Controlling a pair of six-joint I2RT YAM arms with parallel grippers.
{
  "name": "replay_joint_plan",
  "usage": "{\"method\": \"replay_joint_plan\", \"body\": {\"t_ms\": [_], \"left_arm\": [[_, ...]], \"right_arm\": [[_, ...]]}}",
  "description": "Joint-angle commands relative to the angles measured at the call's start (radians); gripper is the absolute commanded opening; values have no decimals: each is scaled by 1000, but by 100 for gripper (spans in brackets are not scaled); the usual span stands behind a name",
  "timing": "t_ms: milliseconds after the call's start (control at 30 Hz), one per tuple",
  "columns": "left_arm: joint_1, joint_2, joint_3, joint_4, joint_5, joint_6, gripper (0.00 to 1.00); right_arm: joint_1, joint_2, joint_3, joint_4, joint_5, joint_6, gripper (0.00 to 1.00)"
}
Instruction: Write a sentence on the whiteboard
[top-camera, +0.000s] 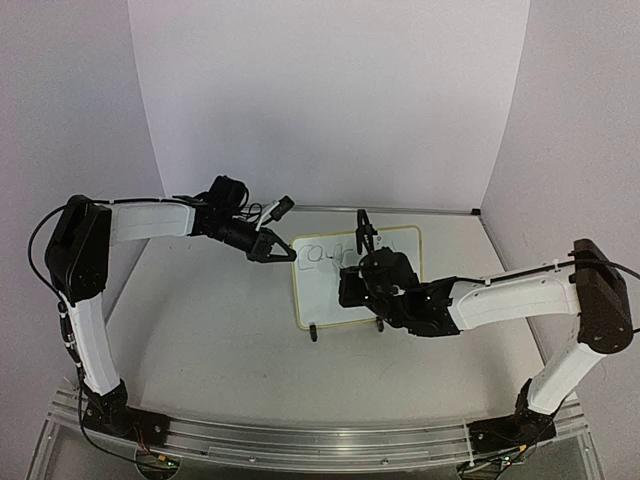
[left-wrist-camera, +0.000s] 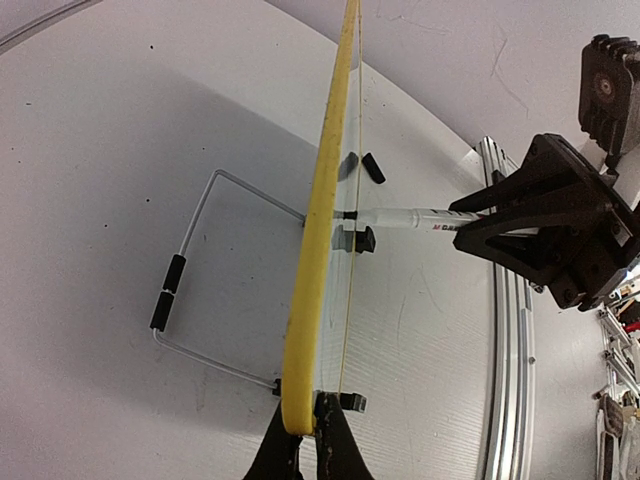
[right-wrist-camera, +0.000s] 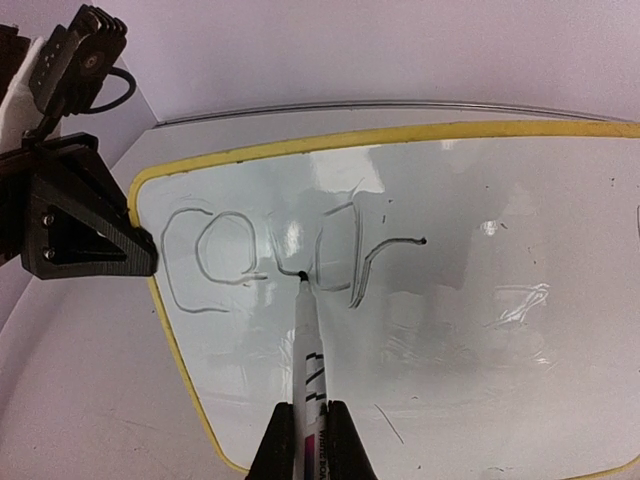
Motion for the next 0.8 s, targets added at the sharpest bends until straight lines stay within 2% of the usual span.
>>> {"method": "replay_joint_plan", "body": {"t_ms": [0,433,767], "left_arm": [[-11,-8,14,-45,-113,103,0],[-13,-6,14,-45,-113,103,0],[-13,-7,14,-45,-113,103,0]], "right_arm": [[-8,-22,34,-38,77,-21,0],[-9,-2,86,-10,105,-66,0],[-9,6,57,-12,71,-38,0]]}}
